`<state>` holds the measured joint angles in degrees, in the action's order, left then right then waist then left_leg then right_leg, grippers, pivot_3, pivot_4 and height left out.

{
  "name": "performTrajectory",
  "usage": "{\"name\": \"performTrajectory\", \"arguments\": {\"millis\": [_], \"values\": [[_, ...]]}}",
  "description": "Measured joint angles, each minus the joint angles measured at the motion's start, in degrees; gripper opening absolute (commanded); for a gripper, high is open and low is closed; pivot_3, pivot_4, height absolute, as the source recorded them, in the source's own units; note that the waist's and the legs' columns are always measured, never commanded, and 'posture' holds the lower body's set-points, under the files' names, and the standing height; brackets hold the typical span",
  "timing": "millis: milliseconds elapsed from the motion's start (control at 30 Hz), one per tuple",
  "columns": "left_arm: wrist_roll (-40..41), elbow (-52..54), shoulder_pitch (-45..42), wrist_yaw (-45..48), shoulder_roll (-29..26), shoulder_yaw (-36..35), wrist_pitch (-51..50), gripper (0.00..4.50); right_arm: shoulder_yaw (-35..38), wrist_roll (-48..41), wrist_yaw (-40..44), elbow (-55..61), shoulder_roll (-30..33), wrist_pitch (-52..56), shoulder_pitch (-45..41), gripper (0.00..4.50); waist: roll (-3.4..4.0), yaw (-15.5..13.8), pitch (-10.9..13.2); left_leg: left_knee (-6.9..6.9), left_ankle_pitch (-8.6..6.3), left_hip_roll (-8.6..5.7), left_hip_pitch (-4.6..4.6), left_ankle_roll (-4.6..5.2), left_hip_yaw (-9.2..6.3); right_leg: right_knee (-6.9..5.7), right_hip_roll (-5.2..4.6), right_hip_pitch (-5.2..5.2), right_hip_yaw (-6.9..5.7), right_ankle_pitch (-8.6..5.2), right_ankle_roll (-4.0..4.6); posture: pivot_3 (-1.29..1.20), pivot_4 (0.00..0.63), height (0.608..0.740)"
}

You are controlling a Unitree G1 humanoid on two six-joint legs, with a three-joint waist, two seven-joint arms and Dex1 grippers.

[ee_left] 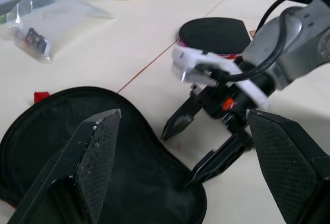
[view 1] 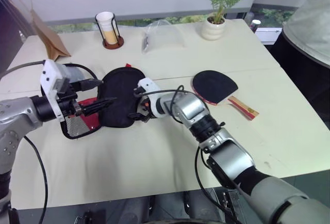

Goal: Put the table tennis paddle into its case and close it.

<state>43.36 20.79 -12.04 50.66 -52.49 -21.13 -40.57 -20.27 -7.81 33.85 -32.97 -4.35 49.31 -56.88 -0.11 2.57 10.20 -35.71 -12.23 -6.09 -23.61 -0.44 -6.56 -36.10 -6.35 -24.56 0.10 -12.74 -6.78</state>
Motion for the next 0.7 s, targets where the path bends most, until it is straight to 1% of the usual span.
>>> {"name": "performTrajectory", "arguments": {"millis": [100,200,300,367,400,467,533,600,700], "values": [[-0.14,0.74,0.39,-0.21,0.0,-0.1,0.0,4.02,-0.05,1.44,-0.87,-3.65,-1.71,-3.01,-1.08,4.38,0.0,0.21,0.0,0.18,0.0,0.02,0.27,-0.01,0.0,0.0,0.02,0.01,0.01,-0.06,0.11,0.0,0.15,0.74],[-0.15,1.49,1.27,-0.63,0.0,-0.45,-0.09,4.02,-1.13,3.82,-1.67,-6.66,-3.14,-6.44,-1.92,4.38,-0.02,0.44,-0.02,0.26,0.04,0.12,0.3,-0.08,-0.01,-0.01,0.15,-0.02,0.05,-0.08,0.14,0.0,0.15,0.74],[-0.14,2.41,2.3,-0.98,0.0,-1.04,-0.12,4.02,-3.07,7.05,-2.75,-9.23,-4.26,-10.77,-2.11,3.58,-0.05,0.74,-0.04,0.41,0.1,0.21,0.4,-0.18,-0.02,-0.01,0.27,-0.01,0.12,-0.06,0.21,0.0,0.15,0.74],[-0.14,2.66,2.64,-1.12,0.0,-1.31,-0.14,4.02,-4.06,8.96,-3.32,-10.56,-4.35,-13.32,-2.11,2.5,-0.05,0.98,-0.04,0.45,0.12,0.33,0.45,-0.22,-0.02,-0.01,0.39,0.01,0.14,-0.05,0.28,0.0,0.15,0.74],[-0.14,2.85,3.04,-1.12,0.0,-1.73,-0.14,4.02,-4.07,9.66,-3.55,-11.14,-4.46,-14.33,-2.11,2.12,-0.06,1.07,-0.05,0.46,0.13,0.41,0.46,-0.23,-0.02,-0.01,0.45,0.01,0.14,-0.05,0.35,0.0,0.15,0.74],[-0.17,2.87,3.52,-1.14,0.0,-2.36,-0.14,4.02,-4.06,10.23,-3.47,-11.79,-4.62,-15.59,-2.09,1.01,-0.06,1.24,-0.05,0.51,0.13,0.48,0.49,-0.24,-0.02,-0.01,0.52,0.01,0.14,-0.08,0.42,0.0,0.15,0.74],[-0.23,3.04,3.91,-1.16,-0.01,-2.65,-0.13,4.02,-4.09,10.61,-2.98,-12.16,-4.77,-16.37,-1.99,0.07,-0.05,1.33,-0.05,0.57,0.13,0.55,0.53,-0.25,-0.02,-0.01,0.58,0.03,0.14,-0.09,0.5,0.0,0.15,0.74],[-0.26,3.17,4.63,-1.15,0.0,-2.68,-0.13,4.02,-4.19,11.11,-2.51,-11.65,-4.72,-16.52,-1.77,0.02,-0.05,1.29,-0.05,0.58,0.14,0.63,0.53,-0.26,-0.02,-0.02,0.65,0.04,0.15,-0.1,0.56,0.0,0.15,0.74],[-0.4,3.18,4.87,-1.15,-0.01,-2.69,-0.04,4.02,-3.96,11.16,-1.2,-8.39,-2.77,-14.66,-0.48,0.02,-0.05,0.67,-0.05,0.57,0.14,0.65,0.53,-0.29,-0.03,-0.01,0.67,0.01,0.13,-0.1,0.58,0.0,0.15,0.74]]}}
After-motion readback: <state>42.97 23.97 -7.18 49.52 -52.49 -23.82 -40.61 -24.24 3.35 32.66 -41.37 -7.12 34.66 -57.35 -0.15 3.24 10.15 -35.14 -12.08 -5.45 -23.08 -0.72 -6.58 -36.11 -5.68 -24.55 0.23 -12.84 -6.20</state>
